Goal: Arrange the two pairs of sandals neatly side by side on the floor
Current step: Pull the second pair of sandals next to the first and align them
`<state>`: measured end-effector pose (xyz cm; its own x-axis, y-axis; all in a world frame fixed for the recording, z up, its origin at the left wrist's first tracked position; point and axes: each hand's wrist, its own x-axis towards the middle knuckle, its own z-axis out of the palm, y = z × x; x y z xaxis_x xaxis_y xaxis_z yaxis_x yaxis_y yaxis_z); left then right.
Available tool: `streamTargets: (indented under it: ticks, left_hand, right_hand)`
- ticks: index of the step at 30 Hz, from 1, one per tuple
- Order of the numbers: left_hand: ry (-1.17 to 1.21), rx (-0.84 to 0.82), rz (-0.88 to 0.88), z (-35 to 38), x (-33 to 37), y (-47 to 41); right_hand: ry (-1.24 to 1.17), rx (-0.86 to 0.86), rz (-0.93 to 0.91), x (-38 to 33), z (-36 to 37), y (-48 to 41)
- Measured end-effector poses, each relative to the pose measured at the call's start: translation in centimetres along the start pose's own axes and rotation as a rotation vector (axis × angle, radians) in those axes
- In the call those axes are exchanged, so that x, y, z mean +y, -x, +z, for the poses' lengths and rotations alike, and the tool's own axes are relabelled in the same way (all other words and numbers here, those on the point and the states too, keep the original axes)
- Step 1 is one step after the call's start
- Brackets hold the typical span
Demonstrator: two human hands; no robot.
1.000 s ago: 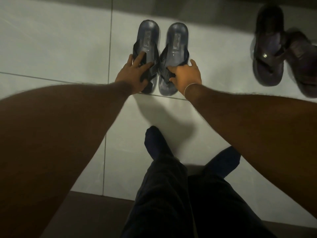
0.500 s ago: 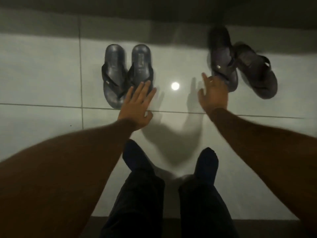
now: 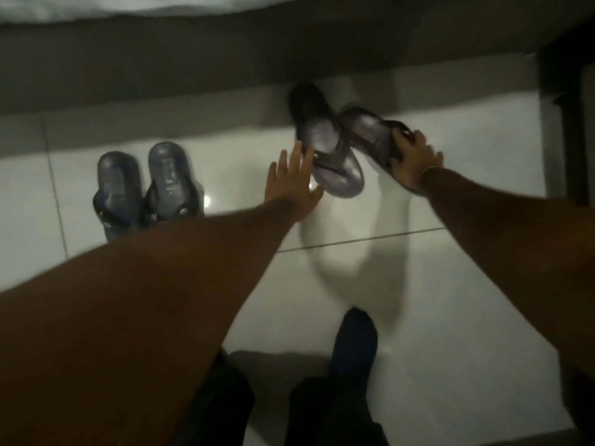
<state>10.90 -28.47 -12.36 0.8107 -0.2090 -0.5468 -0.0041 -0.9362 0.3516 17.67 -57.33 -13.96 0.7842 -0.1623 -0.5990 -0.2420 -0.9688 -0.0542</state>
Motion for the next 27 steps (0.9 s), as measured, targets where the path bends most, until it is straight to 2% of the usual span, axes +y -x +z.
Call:
streamTargets:
  ticks: [4,8,11,16,27]
  left_hand:
    - [0.064,-0.03,-0.016,-0.4,0.5,-0.8]
    - [-0.021,0.005,-0.009,-0.9,-0.7,-0.9]
    - [-0.033,-0.034,0.035,-0.6,-1.7,-0.7]
    - [0.012,-0.098,-0.003,0.5,-2.7,1.1]
    - [-0.077,-0.097,0.076,-0.2,-3.0,2.3]
  right_hand:
    - [-0.104,0.036,-0.016,-0.6,1.1,1.1]
    - [-0.113,0.023,-0.039,-1.4,1.3,3.1]
    - [-0.19,-0.003,-0.108,-1.4,2.5,4.7]
    - [-0.276,-0.084,-0.188,-1.7,4.6,7.3]
    - [-0.321,-0.016,-0.132,-3.2,6.2,9.5]
